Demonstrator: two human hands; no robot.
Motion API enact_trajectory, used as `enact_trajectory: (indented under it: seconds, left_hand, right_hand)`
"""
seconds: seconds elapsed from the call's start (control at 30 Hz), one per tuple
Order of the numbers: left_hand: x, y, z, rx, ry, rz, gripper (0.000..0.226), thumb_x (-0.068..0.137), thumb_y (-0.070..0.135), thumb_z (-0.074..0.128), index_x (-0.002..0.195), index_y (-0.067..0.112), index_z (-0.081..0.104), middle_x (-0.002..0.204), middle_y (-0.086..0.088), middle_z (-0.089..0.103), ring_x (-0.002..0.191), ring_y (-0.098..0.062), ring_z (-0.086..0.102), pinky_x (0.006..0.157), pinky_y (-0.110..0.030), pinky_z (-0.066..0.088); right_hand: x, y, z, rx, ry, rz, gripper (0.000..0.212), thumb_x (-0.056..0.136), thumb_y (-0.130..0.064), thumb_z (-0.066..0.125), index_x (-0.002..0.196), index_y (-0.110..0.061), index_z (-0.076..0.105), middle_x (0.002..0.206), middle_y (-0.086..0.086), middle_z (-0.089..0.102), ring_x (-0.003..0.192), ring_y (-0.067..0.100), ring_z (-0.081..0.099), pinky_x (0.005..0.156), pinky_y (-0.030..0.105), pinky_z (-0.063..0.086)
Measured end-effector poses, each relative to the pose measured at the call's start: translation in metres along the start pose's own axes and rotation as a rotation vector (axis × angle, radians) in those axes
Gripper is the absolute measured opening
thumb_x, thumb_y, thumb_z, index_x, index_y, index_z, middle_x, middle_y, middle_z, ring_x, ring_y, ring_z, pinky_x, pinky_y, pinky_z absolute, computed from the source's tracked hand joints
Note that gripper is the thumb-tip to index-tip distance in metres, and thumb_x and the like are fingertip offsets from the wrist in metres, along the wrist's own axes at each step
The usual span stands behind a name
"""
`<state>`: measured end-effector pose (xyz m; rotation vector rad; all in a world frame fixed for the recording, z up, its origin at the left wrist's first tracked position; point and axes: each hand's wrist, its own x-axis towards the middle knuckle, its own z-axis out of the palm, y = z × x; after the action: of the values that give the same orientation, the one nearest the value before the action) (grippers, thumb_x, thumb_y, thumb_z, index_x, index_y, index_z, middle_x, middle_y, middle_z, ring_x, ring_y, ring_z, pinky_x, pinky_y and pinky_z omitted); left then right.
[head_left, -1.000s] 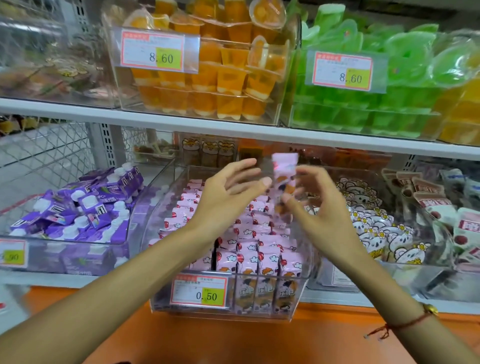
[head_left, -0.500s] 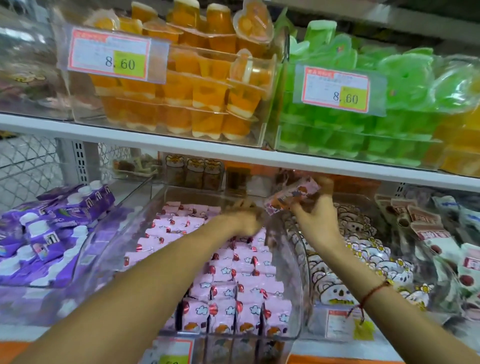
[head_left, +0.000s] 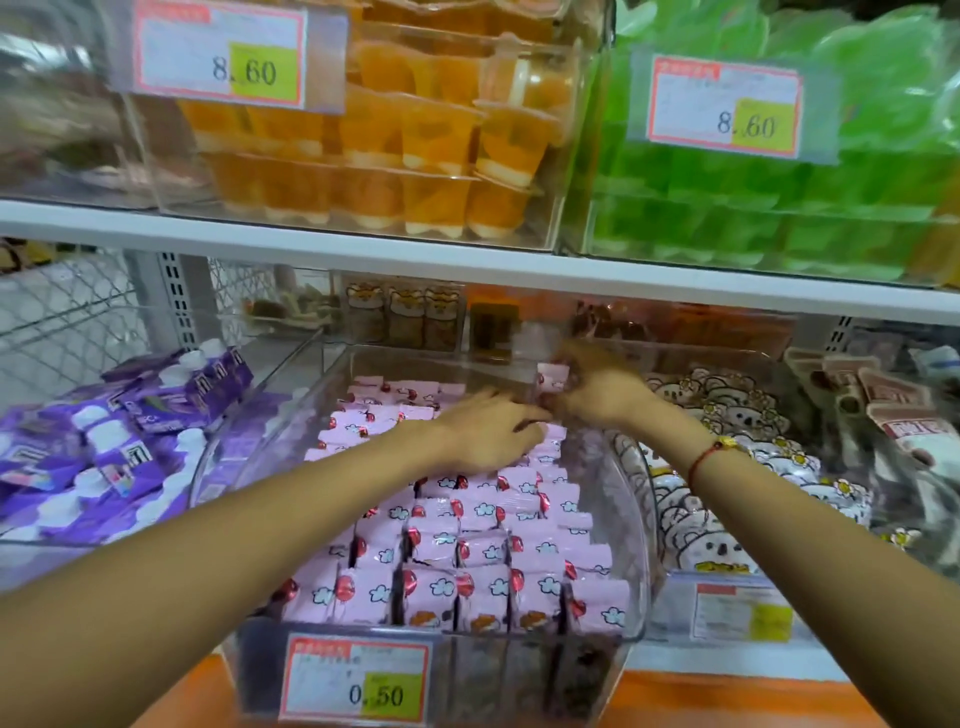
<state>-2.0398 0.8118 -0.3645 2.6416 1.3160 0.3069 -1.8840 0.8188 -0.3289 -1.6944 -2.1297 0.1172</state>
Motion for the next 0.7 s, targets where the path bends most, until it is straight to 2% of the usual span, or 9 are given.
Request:
enact_trajectory:
  seconds: [0.1, 0.2, 0.27, 0.33, 0.37, 0.43, 0.47, 0.57, 0.7]
  left_hand:
    - [-0.006, -0.001, 0.0, -0.102, 0.119, -0.016, 0.035, 0.1, 0.027, 0.038, 0.13, 0.027, 0.055, 0.127, -0.004, 0.061, 0.11, -0.027, 0.055, 0.082, -0.027, 0.038]
    - [-0.011, 0.0, -0.002, -0.151, 0.231, -0.081, 0.031, 0.095, 0.019, 0.045, 0.124, 0.024, 0.056, 0.108, -0.004, 0.065, 0.097, -0.025, 0.06, 0.074, -0.03, 0.046]
    - [-0.007, 0.002, -0.004, -0.177, 0.26, -0.095, 0.033, 0.094, 0.015, 0.045, 0.125, 0.022, 0.052, 0.095, -0.002, 0.059, 0.082, -0.02, 0.056, 0.066, -0.028, 0.043]
    - [0.0, 0.004, -0.005, -0.175, 0.217, -0.089, 0.033, 0.096, 0.016, 0.041, 0.127, 0.022, 0.05, 0.09, -0.001, 0.057, 0.073, -0.018, 0.053, 0.061, -0.027, 0.039]
    - [0.004, 0.005, -0.005, -0.172, 0.172, -0.09, 0.031, 0.097, 0.018, 0.039, 0.125, 0.02, 0.051, 0.087, -0.001, 0.057, 0.071, -0.017, 0.053, 0.059, -0.027, 0.038]
    - [0.011, 0.006, -0.002, -0.151, 0.072, -0.084, 0.03, 0.1, 0.023, 0.034, 0.122, 0.016, 0.052, 0.091, -0.006, 0.06, 0.074, -0.018, 0.055, 0.063, -0.027, 0.041]
    - [0.015, 0.006, 0.0, -0.121, 0.024, -0.079, 0.032, 0.101, 0.025, 0.031, 0.122, 0.016, 0.052, 0.103, -0.011, 0.062, 0.083, -0.022, 0.055, 0.072, -0.03, 0.043]
    - [0.026, 0.007, 0.006, -0.028, -0.089, -0.107, 0.035, 0.101, 0.027, 0.025, 0.114, 0.014, 0.054, 0.126, -0.016, 0.056, 0.102, -0.029, 0.052, 0.092, -0.037, 0.041]
    - [0.023, 0.015, -0.002, -0.053, -0.13, -0.158, 0.042, 0.102, 0.029, 0.025, 0.139, 0.019, 0.042, 0.138, -0.014, 0.049, 0.116, -0.031, 0.05, 0.096, -0.035, 0.041]
  right_hand:
    - [0.005, -0.001, -0.003, -0.15, -0.148, -0.027, 0.032, 0.092, -0.025, 0.054, 0.121, -0.013, 0.06, 0.126, 0.012, 0.059, 0.107, 0.028, 0.058, 0.089, 0.031, 0.048]
    - [-0.005, -0.003, -0.008, -0.138, -0.19, -0.031, 0.039, 0.097, -0.021, 0.046, 0.136, -0.018, 0.048, 0.136, 0.011, 0.05, 0.111, 0.024, 0.053, 0.084, 0.023, 0.039]
    - [-0.022, -0.004, -0.012, -0.121, -0.117, -0.025, 0.043, 0.094, -0.018, 0.049, 0.137, -0.017, 0.046, 0.128, 0.011, 0.055, 0.112, 0.027, 0.055, 0.086, 0.026, 0.042]
    - [-0.046, -0.003, -0.013, -0.139, 0.008, -0.036, 0.035, 0.092, -0.016, 0.05, 0.126, -0.012, 0.054, 0.106, 0.012, 0.061, 0.099, 0.029, 0.058, 0.076, 0.03, 0.043]
    - [-0.059, -0.003, -0.014, -0.109, 0.051, -0.036, 0.031, 0.091, -0.016, 0.05, 0.121, -0.01, 0.057, 0.105, 0.012, 0.061, 0.096, 0.027, 0.057, 0.077, 0.031, 0.043]
    - [-0.084, -0.004, -0.016, -0.032, 0.087, -0.028, 0.029, 0.092, -0.018, 0.051, 0.119, -0.009, 0.06, 0.116, 0.013, 0.06, 0.108, 0.027, 0.053, 0.087, 0.032, 0.04]
    - [-0.095, -0.005, -0.017, -0.012, 0.106, -0.038, 0.028, 0.092, -0.018, 0.051, 0.118, -0.01, 0.062, 0.117, 0.012, 0.061, 0.111, 0.028, 0.052, 0.087, 0.03, 0.037]
    - [-0.112, -0.006, -0.015, 0.006, 0.153, -0.08, 0.022, 0.092, -0.015, 0.052, 0.108, -0.009, 0.066, 0.106, 0.015, 0.066, 0.101, 0.029, 0.057, 0.079, 0.03, 0.034]
    - [-0.117, -0.007, -0.012, -0.005, 0.157, -0.036, 0.023, 0.094, -0.014, 0.048, 0.106, -0.006, 0.065, 0.106, 0.017, 0.065, 0.102, 0.029, 0.053, 0.078, 0.031, 0.032]
